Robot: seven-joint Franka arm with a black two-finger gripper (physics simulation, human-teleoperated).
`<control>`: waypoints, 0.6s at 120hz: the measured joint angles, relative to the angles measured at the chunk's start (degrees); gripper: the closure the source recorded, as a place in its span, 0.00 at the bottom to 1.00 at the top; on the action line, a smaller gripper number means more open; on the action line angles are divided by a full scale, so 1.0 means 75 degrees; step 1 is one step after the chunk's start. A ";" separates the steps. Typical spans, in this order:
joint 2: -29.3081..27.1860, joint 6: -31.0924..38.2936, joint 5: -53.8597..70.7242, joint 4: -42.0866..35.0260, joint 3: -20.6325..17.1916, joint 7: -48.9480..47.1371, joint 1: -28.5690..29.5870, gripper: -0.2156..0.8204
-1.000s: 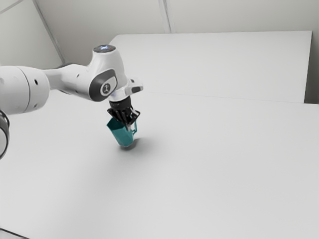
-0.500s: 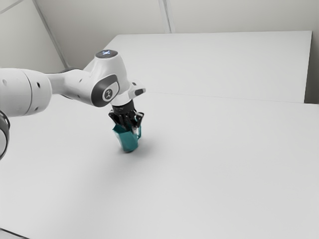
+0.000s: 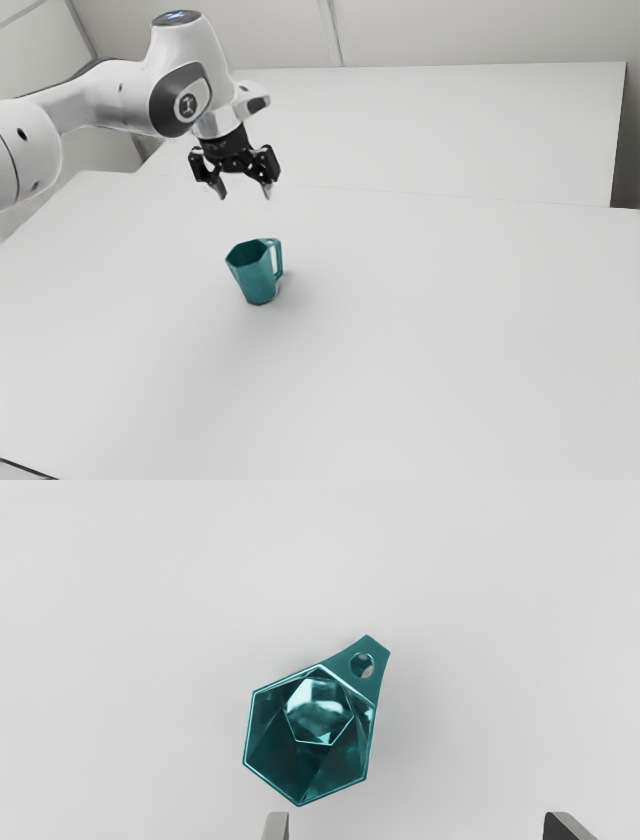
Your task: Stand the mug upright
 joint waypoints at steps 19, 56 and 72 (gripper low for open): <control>-0.0073 -0.1170 -0.0168 0.0711 0.0021 0.0205 0.0022 0.23; -0.0242 -0.2479 -0.0265 0.1546 0.0065 0.0643 0.0017 0.21; -0.0346 -0.2705 -0.0244 0.1675 0.0069 0.0804 0.0023 0.21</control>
